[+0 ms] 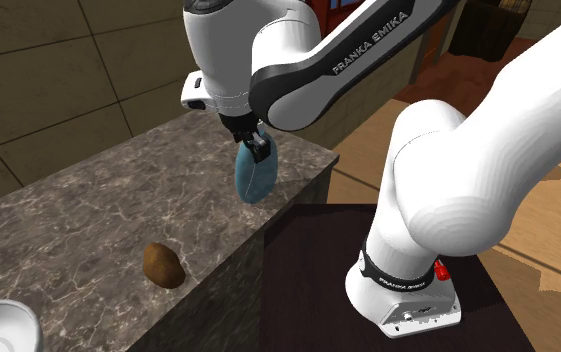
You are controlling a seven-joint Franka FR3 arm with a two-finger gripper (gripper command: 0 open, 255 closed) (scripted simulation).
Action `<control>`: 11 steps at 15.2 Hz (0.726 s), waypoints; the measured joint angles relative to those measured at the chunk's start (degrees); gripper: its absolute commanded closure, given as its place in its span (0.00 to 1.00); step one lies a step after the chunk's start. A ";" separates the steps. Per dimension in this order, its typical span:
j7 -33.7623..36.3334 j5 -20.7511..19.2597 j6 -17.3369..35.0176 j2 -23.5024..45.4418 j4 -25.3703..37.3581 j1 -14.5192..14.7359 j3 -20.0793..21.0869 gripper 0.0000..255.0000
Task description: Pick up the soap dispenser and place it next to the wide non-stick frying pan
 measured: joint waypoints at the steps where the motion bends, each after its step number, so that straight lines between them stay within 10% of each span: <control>1: -0.19 0.22 -0.41 -0.28 0.08 0.08 0.06 1.00; 11: -4.77 4.72 -9.59 -6.19 3.99 1.64 1.44 1.00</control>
